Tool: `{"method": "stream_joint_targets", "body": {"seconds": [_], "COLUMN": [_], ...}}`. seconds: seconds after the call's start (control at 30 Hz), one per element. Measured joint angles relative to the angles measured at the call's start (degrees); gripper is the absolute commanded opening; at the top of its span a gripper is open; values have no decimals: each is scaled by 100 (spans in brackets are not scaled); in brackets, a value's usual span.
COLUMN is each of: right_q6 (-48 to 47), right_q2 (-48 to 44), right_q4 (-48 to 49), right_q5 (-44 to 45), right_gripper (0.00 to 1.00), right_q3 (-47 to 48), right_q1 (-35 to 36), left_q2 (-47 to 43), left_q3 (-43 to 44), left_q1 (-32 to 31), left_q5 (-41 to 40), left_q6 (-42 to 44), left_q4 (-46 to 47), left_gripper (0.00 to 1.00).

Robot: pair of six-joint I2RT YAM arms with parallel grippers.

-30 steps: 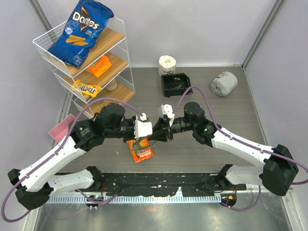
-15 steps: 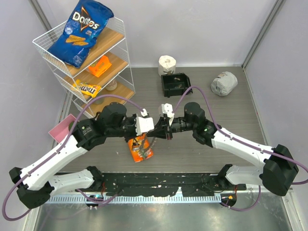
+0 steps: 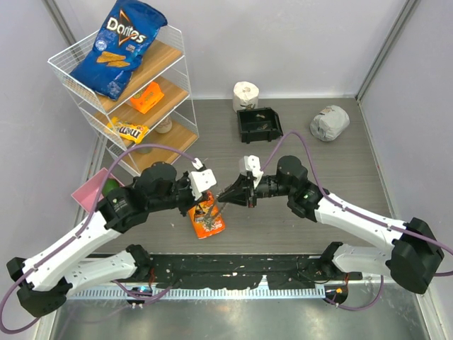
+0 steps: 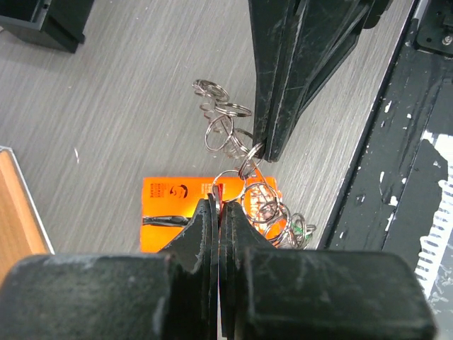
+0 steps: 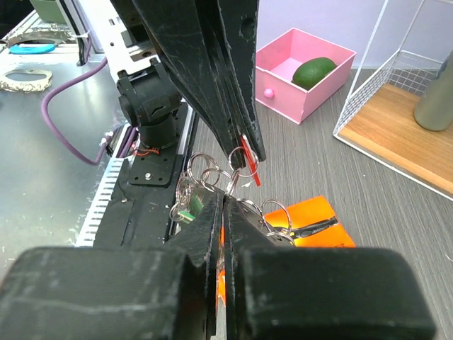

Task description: Remove the keys from the keyring

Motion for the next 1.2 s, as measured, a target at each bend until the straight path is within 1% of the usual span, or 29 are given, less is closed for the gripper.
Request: {"method": "stream_joint_targets", "body": {"seconds": [0.17,0.27,0.3,0.33,0.37,0.43,0.5,0.57,0.7,1.03,1.1,1.2], "right_q6": [125,168,175,186,188,212,192,170,157,155,155,155], "right_q2": [-55,-55,-55,-55,-55,-50,-48,-35,-17,-17,-17,-17], "right_q4": [140,188,205,214,219,216,245,251,247,249,249,251], "right_q5": [-39,-72,-85,-101,-103,-111,-164,-190,-208,-205,-203,-205], "right_gripper": [5,5,7,11,25,37,45,46,47,47,46,41], "right_q3": [-142,-188,-199,-205,-208,-208,-208,-201,-199,-199,-199,-199], "right_q1": [0,0,0,0,0,0,0,0,0,0,0,0], "left_q2": [-127,-109,-92,-74,-63,-55,-66,-98,-229,-195,-114,-20], "left_q3": [-361,-424,-422,-422,-422,-420,-402,-391,-293,-170,-164,-162], "left_q1": [0,0,0,0,0,0,2,2,2,2,2,0], "left_q5": [90,149,153,151,144,94,4,-50,-70,398,531,675], "left_q6": [-219,-254,-256,-256,-258,-254,-243,-214,-160,-133,-142,-181], "left_q4": [243,295,310,332,339,337,326,258,212,160,133,129], "left_gripper": [0,0,0,0,0,0,0,0,0,0,0,0]}}
